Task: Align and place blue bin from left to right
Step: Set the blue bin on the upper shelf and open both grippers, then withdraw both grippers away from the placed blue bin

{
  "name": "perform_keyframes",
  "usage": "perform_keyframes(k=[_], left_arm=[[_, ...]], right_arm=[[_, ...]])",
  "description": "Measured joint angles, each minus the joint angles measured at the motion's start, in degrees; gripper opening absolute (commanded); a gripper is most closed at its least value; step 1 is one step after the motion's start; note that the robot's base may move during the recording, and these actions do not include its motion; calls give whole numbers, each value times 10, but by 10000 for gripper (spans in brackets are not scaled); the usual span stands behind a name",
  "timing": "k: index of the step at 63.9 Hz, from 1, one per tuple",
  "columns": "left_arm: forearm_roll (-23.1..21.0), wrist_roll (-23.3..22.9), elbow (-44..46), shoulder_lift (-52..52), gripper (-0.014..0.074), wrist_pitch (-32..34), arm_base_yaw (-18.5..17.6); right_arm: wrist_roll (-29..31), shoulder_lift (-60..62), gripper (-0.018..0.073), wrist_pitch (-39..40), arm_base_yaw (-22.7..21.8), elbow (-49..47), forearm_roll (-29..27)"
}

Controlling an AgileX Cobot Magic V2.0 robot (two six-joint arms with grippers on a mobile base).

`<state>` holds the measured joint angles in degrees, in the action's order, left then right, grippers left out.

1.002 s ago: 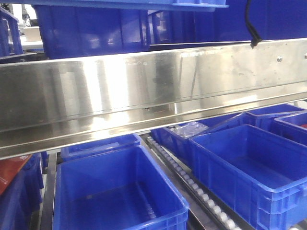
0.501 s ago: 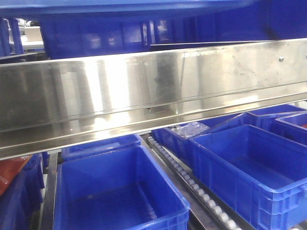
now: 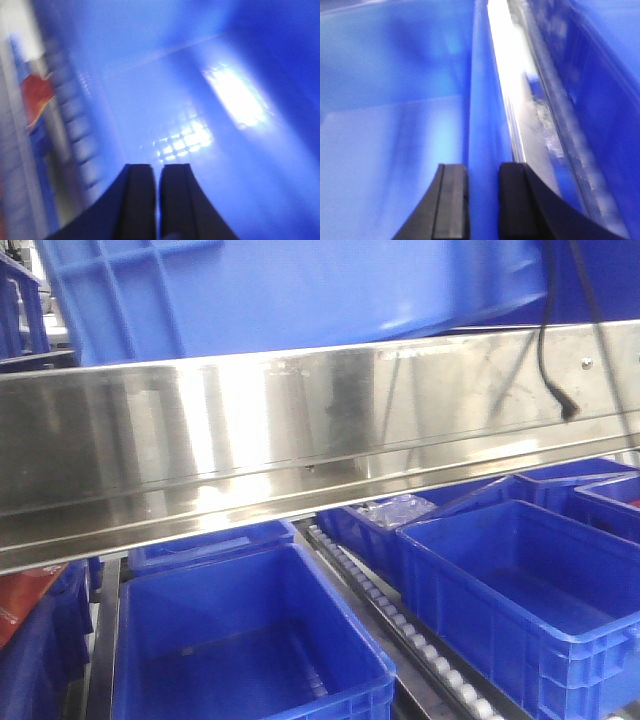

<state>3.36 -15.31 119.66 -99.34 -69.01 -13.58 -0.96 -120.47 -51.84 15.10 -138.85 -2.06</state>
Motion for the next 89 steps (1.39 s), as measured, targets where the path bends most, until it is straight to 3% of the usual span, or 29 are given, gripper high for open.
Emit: perform_keyframes(k=[7, 12, 19, 24, 29, 33, 50, 57, 66, 69, 71, 76, 89], left_arm=[[-1, 1, 0, -15, -13, 0, 0], [1, 1, 0, -16, 38, 0, 0], [1, 1, 0, -16, 217, 1, 0], [1, 1, 0, -16, 401, 1, 0], [1, 1, 0, -16, 551, 1, 0], [1, 1, 0, -14, 616, 0, 0], [1, 1, 0, 41, 555, -2, 0], [1, 8, 0, 81, 421, -8, 0], [6, 30, 1, 125, 115, -12, 0], [7, 39, 0, 138, 13, -13, 0], [8, 42, -5, 145, -40, -13, 0], [10, 55, -24, 164, 0, -13, 0], [12, 61, -111, 206, 4, 23, 0]], right_arm=[[-2, -8, -52, -4, -2, 0, 2], [-4, -9, 53, -13, -5, 0, 4], [-3, -9, 305, 1, -7, 0, 6], [-1, -8, 499, 17, -8, -4, 6], [1, -4, 577, 18, -10, -5, 6], [2, 0, 566, 14, -10, -5, 6], [2, 43, 522, -13, -11, -5, 6], [2, 76, 316, -36, -11, -5, 6], [0, 108, -36, -78, -11, -5, 6], [0, 113, -101, -91, -11, -6, 6], [0, 116, -88, -97, -11, -6, 6], [0, 118, -79, -106, -11, -6, 6], [0, 118, -79, -115, -11, -6, 6]])
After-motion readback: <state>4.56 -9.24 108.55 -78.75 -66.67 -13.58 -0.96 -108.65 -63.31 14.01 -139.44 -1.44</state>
